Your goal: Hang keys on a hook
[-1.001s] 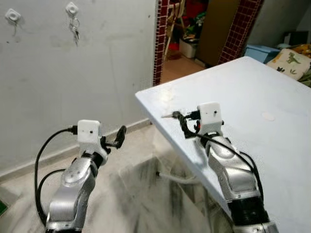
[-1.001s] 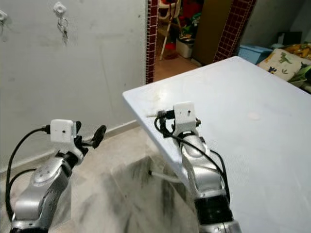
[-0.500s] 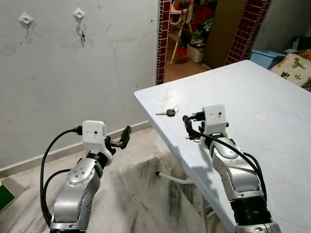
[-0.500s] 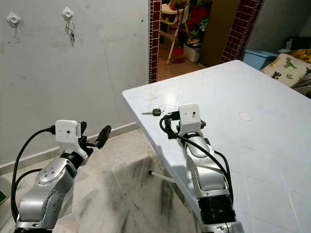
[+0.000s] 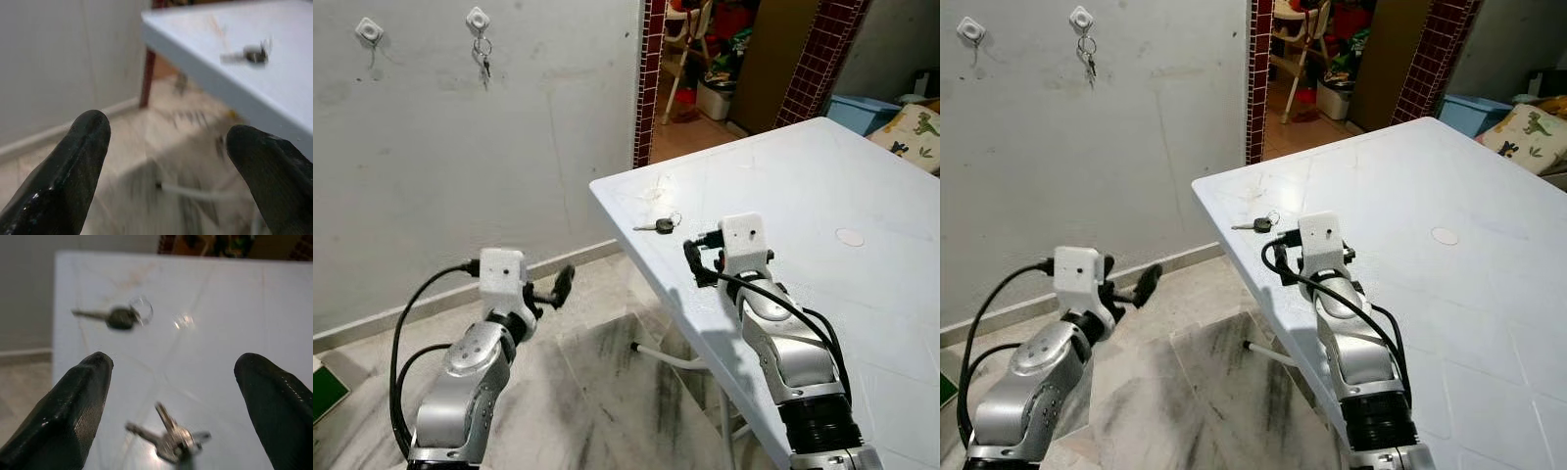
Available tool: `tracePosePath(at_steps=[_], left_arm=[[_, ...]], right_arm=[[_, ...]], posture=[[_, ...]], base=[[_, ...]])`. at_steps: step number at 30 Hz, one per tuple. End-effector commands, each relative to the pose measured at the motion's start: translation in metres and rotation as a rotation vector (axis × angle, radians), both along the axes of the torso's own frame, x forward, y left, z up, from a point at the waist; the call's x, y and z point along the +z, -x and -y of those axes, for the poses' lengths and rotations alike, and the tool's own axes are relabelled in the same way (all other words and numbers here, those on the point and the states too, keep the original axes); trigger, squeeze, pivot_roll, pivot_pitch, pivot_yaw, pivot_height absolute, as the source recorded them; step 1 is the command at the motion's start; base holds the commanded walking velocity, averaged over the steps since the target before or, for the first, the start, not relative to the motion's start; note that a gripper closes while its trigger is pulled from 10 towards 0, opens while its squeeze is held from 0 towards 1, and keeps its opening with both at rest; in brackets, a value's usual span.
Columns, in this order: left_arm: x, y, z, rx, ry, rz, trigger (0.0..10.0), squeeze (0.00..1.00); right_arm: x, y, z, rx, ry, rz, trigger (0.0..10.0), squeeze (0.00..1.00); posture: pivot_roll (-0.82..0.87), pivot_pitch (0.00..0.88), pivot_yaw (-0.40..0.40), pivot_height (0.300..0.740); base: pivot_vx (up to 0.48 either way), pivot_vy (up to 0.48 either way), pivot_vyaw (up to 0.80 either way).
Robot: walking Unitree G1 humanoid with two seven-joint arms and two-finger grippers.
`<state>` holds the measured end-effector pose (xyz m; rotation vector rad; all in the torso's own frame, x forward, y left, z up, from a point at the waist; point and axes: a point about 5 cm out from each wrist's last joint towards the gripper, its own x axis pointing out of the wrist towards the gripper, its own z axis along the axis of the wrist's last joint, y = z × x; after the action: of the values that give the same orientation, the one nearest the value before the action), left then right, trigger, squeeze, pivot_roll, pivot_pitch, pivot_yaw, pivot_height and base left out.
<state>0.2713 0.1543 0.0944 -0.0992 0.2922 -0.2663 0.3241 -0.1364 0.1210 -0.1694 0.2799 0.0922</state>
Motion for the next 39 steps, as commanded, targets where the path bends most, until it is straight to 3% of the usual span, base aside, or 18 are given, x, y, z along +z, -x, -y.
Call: tracePosePath(at_steps=[1,9,10,15,27,34,35,36,37,38,39], left_arm=[[-0.002,0.001,0.004,-0.057,-0.002,-0.022,10.0,0.0],[0.005,0.002,0.017,-0.222,-0.004,-0.012,10.0,0.0],[0.008,0.001,0.023,-0.277,-0.006,-0.002,10.0,0.0],[0.012,0.0,0.031,-0.355,-0.023,0.017,10.0,0.0],[0.016,-0.002,0.04,-0.405,-0.013,0.04,10.0,0.0],[0.02,0.0,0.045,-0.436,-0.01,0.055,10.0,0.0],[0.02,0.0,0.045,-0.436,-0.011,0.056,10.0,0.0],[0.021,0.0,0.045,-0.435,-0.011,0.058,10.0,0.0],[0.021,0.0,0.045,-0.435,-0.011,0.059,10.0,0.0],[0.022,0.0,0.045,-0.432,-0.011,0.06,10.0,0.0],[0.022,0.0,0.045,-0.432,-0.011,0.061,10.0,0.0]], right_arm=[[-0.005,0.001,0.005,-0.027,0.018,-0.03,10.0,0.0],[-0.018,0.008,0.012,-0.112,0.043,-0.109,10.0,0.0],[-0.023,0.012,0.01,-0.146,0.014,-0.143,10.0,0.0],[-0.031,0.016,0.005,-0.188,-0.065,-0.19,10.0,0.0],[-0.029,0.004,-0.006,-0.264,-0.217,-0.148,10.0,0.0],[-0.027,-0.005,-0.013,-0.275,-0.239,-0.125,10.0,0.0],[-0.027,-0.006,-0.013,-0.277,-0.239,-0.126,7.5,0.0],[-0.028,-0.006,-0.013,-0.281,-0.237,-0.123,4.4,0.0],[-0.028,-0.007,-0.013,-0.284,-0.235,-0.122,4.4,0.0],[-0.029,-0.009,-0.013,-0.292,-0.239,-0.12,0.0,0.0],[-0.029,-0.009,-0.013,-0.294,-0.242,-0.12,0.0,0.0]], posture=[[0.05,0.002,-0.023,0.74],[0.05,0.018,-0.008,0.74],[0.04,0.021,-0.002,0.74],[0.04,0.022,0.003,0.74],[0.05,0.021,0.01,0.74],[0.07,0.023,0.01,0.74],[0.07,0.024,0.01,0.74],[0.07,0.024,0.01,0.74],[0.07,0.024,0.01,0.74],[0.07,0.024,0.01,0.74],[0.07,0.024,0.01,0.74]], base=[[0.0,0.0,0.0],[0.0,0.0,0.0],[0.0,0.0,0.0],[0.0,0.0,0.0],[0.0,0.0,0.0],[0.0,0.0,0.0],[0.0,0.0,0.0],[0.0,0.0,0.0],[0.0,0.0,0.0],[0.0,0.0,0.0],[0.0,0.0,0.0]])
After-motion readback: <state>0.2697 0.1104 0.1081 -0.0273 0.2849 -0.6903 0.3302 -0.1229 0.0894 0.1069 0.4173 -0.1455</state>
